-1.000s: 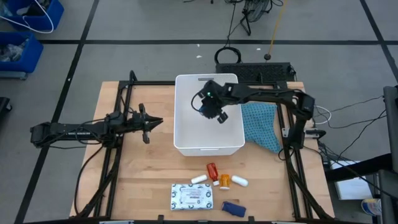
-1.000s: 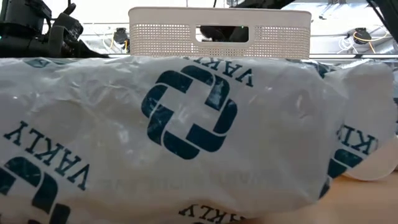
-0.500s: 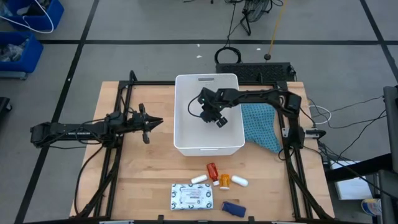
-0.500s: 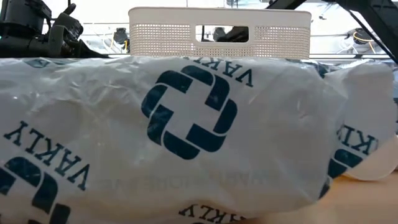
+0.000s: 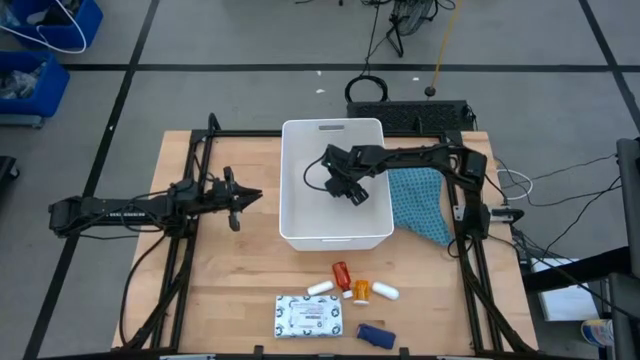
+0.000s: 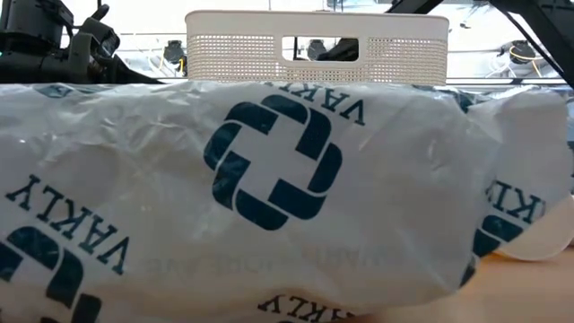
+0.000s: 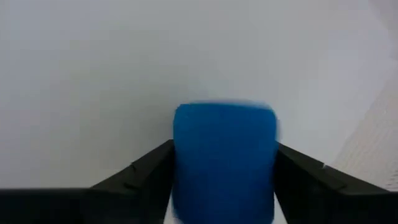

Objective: Pick & place medical supplies in basket/bin
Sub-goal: Put the blue bandage into the white bin, then put the mailer bag into the white bin

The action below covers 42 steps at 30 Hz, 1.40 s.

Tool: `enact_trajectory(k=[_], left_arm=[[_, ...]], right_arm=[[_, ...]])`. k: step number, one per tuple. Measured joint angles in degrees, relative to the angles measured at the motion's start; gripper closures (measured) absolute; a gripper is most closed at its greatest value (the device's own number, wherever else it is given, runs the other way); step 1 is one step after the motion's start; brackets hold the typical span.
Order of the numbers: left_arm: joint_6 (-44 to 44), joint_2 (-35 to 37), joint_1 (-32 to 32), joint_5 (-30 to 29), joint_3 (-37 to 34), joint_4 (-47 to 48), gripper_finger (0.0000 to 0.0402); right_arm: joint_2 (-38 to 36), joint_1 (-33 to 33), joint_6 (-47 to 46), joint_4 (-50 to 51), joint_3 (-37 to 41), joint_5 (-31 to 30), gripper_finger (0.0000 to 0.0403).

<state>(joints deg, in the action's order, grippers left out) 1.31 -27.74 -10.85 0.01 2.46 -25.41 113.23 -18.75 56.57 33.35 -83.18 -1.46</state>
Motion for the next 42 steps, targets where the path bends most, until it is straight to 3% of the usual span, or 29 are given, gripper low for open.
enact_trajectory(k=[9,12,17,19,24,27,29,42], left_arm=[[-1.6,0.02,0.0,0.0,0.0,-0.5,0.0353],[-1.65,0.02,0.0,0.0,0.0,-0.55,0.0353],[-1.87,0.02,0.0,0.0,0.0,-0.81,0.0353],[-1.86,0.0,0.0,0.0,0.0,-1.01,0.0353],[-3.66,0.02,0.0,0.02,0.0,-1.5,0.0353],[-4.48,0.01,0.0,0.04,0.0,-1.47,0.0353],[-4.49,0.0,0.01,0.04,0.0,-1.47,0.0353],[-4.4,0.01,0.0,-0.01,0.0,-1.47,0.0353]], right_arm=[[-5.16,0.87,-1.29,-0.74,0.0,-4.49,0.0101],[-7.67,0.99,-1.68,-1.19,0.0,-5.07,0.01],[-15.9,1.21,-4.65,-2.11,0.02,-11.3,0.0128],[-21.06,0.99,-9.36,-2.54,0.01,-7.51,0.0153],[-32.83,-0.7,-26.72,-4.59,0.83,13.97,0.0264],[-39.9,0.55,-28.53,-6.65,5.19,16.57,0.0353],[-44.25,1.62,-28.27,-8.91,9.02,16.77,0.0389],[-70.21,3.8,-44.96,-43.77,48.29,19.77,0.0402]])
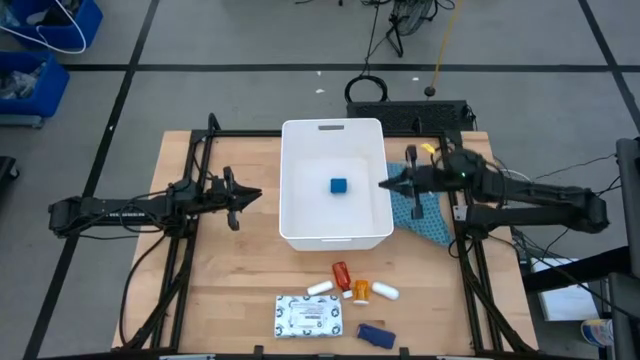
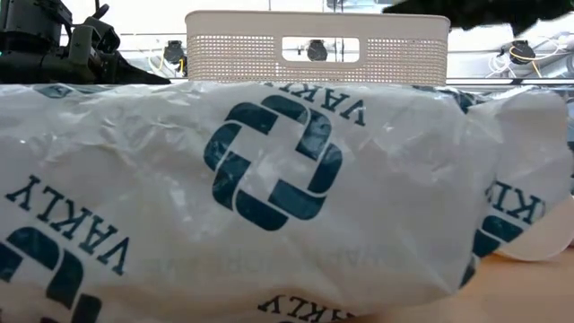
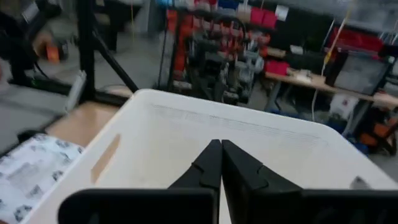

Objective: Pick & place medical supplies in basket/bin
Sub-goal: Put the mailer bag into the white bin

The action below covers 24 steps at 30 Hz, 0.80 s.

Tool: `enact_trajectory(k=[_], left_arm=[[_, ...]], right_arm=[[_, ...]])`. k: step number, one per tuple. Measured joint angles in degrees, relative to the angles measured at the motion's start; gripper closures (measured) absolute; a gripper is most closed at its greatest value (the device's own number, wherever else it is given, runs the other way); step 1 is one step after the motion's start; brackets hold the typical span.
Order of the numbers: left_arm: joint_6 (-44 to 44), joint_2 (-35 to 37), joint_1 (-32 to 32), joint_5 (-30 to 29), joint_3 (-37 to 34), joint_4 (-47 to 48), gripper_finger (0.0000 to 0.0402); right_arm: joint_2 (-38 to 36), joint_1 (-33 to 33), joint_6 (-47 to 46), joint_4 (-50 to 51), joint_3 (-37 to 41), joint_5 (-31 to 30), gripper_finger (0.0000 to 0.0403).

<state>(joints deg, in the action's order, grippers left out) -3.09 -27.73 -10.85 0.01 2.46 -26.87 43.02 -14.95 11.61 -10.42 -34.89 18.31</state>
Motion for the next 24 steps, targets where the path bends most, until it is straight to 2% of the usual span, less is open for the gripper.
enact_trajectory(k=[4,8,11,18,20,24], left_arm=[[0.3,-0.02,0.0,-0.04,0.0,0.0,0.0353],[0.35,-0.01,0.0,-0.06,0.0,0.0,0.0353],[0.35,-0.02,0.0,-0.06,0.0,0.0,0.0353],[0.54,-0.02,0.0,-0.04,0.0,0.01,0.0353],[-2.18,-0.02,0.02,0.13,0.4,0.03,0.0353],[-4.74,-0.07,1.87,3.71,4.3,0.73,0.0353]], right_arm=[[-2.93,0.54,-2.56,-11.89,10.56,-0.04,0.0402],[-4.04,0.45,-3.47,-20.37,16.58,-0.28,0.0402],[-4.04,0.45,-3.49,-22.91,19.64,-0.53,0.0403],[-4.11,0.45,-3.64,-31.8,26.2,-6.3,0.0403],[-4.29,0.45,-4.82,-33.15,27.86,-6.32,0.0403],[-4.42,0.39,-5.13,-34.65,29.81,-6.53,0.0403]])
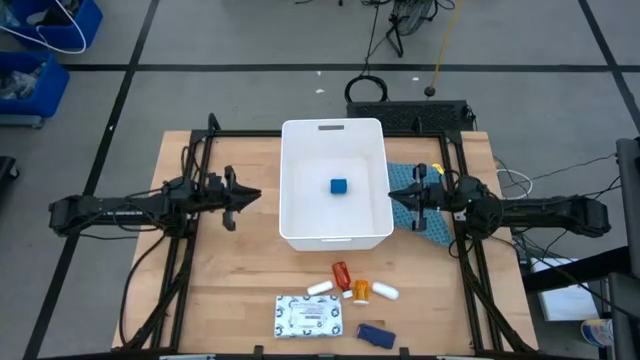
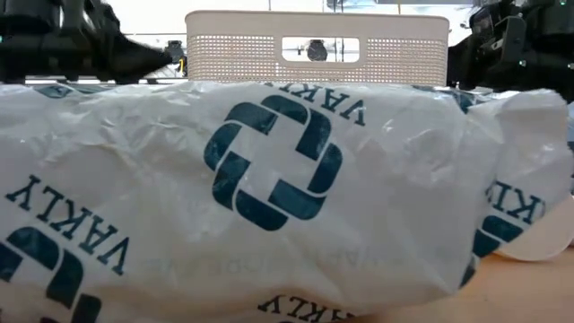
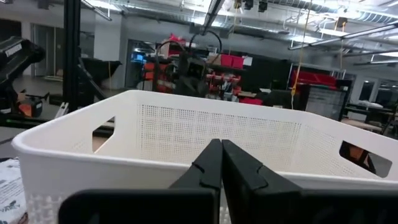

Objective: Pick & place medical supplies in basket/bin
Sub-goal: Put the mailer bag into the white bin

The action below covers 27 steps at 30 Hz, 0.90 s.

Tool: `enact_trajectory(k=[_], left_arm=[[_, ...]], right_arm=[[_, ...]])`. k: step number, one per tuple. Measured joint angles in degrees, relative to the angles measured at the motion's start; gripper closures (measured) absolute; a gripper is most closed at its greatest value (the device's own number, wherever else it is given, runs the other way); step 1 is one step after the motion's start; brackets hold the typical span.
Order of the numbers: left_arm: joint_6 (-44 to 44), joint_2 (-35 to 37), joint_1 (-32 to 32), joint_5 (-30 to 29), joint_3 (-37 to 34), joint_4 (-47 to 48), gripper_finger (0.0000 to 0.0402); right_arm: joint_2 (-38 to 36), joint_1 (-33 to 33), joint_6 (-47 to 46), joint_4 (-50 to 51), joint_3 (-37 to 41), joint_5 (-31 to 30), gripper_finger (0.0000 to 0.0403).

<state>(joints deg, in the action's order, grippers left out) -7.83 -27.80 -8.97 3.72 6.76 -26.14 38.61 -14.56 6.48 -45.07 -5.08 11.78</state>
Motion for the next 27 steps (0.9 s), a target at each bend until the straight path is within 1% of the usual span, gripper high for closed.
enact_trajectory(k=[1,3,5,7,10,12,14,16,18,22,24,27], left_arm=[[0.5,-0.32,1.2,0.03,1.27,1.3,0.0353],[1.23,-1.34,4.82,-2.24,5.27,4.83,0.0353],[2.3,-3.68,9.6,-5.97,10.79,9.69,0.0353],[4.87,-7.3,14.7,-11.13,17.16,15.63,0.0354],[10.85,-14.75,21.73,-17.17,27.58,23.68,0.0363],[15.23,-20.67,25.53,-20.09,34.34,26.64,0.0371],[18.16,-26.65,28.33,-23.08,40.46,28.73,0.038],[18.91,-32.24,29.97,-25.93,46.52,29.95,0.0389],[19.03,-37.35,30.71,-26.8,51.94,32.66,0.0397],[20.93,-45.82,31.52,-24.08,60.22,39.24,0.0392],[22.02,-48.99,32.05,-22.3,63.04,42.47,0.0384],[24.72,-53.52,33.3,-20.68,64.89,44.86,0.037]], right_arm=[[-0.12,-0.01,-0.01,-0.58,0.31,0.06,0.0403],[-0.27,-0.01,-0.02,-1.11,0.39,0.28,0.0403],[-0.3,-0.01,-0.02,-1.07,0.41,0.43,0.0403],[-0.28,-0.05,0.04,-0.85,0.41,1.27,0.0403],[-0.3,-0.05,0.07,-0.69,0.41,1.67,0.0403],[-0.3,-0.05,0.24,-0.68,0.41,1.74,0.0403],[-0.3,-0.05,0.39,-0.6,0.41,1.76,0.0403],[-0.3,-0.05,0.39,-0.6,0.44,1.79,0.0403],[-0.29,-0.05,0.35,-0.47,0.44,1.78,0.0403],[-0.28,-0.05,-1.32,-0.3,0.44,1.78,0.0403],[-0.28,-0.05,-2.12,-0.13,0.44,1.79,0.0403],[-0.3,-0.05,-2.78,0.42,0.44,1.77,0.0403]])
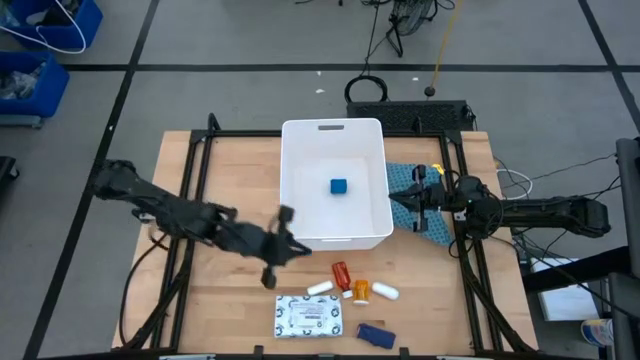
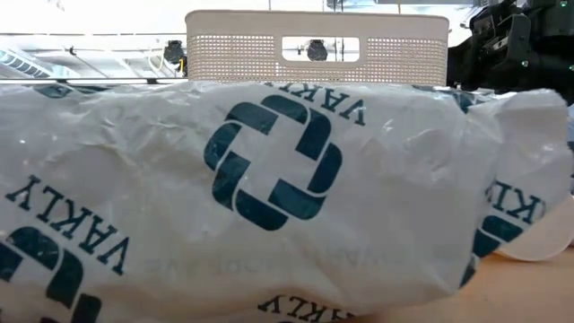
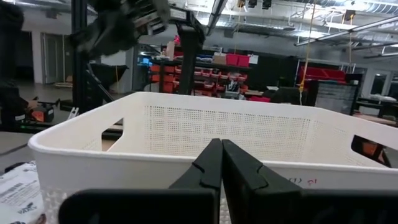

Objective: Pick & place medical supplies in basket/bin
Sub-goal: Put the mailer bag into the white bin

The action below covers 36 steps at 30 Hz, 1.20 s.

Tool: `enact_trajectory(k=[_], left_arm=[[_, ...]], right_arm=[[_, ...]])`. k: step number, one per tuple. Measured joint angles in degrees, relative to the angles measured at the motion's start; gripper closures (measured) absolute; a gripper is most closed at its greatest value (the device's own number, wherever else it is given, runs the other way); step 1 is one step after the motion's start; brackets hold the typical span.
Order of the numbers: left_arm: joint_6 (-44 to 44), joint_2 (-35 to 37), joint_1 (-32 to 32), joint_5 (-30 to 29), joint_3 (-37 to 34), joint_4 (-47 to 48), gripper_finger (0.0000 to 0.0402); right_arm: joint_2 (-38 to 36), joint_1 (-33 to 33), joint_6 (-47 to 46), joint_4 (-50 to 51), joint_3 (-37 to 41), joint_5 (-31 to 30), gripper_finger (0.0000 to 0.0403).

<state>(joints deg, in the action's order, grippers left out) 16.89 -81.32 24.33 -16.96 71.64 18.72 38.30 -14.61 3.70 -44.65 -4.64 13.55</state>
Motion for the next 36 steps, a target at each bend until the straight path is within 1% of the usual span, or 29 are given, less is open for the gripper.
enact_trajectory(k=[3,5,8,12,15,19,23,27,29,31,36], left_arm=[[3.19,-4.56,1.67,1.82,0.23,-0.32,0.0342],[5.42,-7.43,2.57,2.96,0.25,-1.75,0.0312],[8.58,-11.58,3.32,4.98,0.33,-5.49,0.0254],[10.66,-15.9,3.75,5.86,0.49,-11.02,0.0173],[11.98,-18.78,3.77,6.9,2.75,-11.46,0.0125],[11.54,-22.23,4.5,8.57,7.18,-7.82,0.0089],[3.26,-22.72,6.73,8.27,11.16,2.47,0.0077],[-9.6,-20.81,9.69,5.81,12.5,13.78,0.0076],[-16.13,-20.32,11.62,4.46,12.6,16.87,0.0076],[-21.33,-20.32,13.9,1.64,12.58,19.25,0.0075],[-32.39,-21.0,17.64,-4.66,12.58,20.61,0.0075]], right_arm=[[0.0,0.0,-0.51,0.28,-0.02,0.01,0.0403],[0.0,0.0,-1.83,0.33,-0.02,0.03,0.0403],[0.0,0.01,-3.66,0.43,-0.02,0.07,0.0403],[0.01,0.02,-5.38,0.47,-0.02,0.13,0.0403],[0.02,0.02,-7.02,0.58,-0.02,0.16,0.0403],[0.04,0.09,-7.75,0.56,0.17,0.18,0.0403],[0.04,0.1,-7.69,0.02,1.11,0.22,0.0403],[0.09,0.11,-7.49,-1.21,1.66,0.2,0.0403],[0.09,0.11,-7.53,-1.49,1.68,0.23,0.0403],[0.09,0.11,-7.53,-1.54,1.7,0.23,0.0403],[0.04,0.11,-7.53,-1.89,1.7,0.25,0.0403]])
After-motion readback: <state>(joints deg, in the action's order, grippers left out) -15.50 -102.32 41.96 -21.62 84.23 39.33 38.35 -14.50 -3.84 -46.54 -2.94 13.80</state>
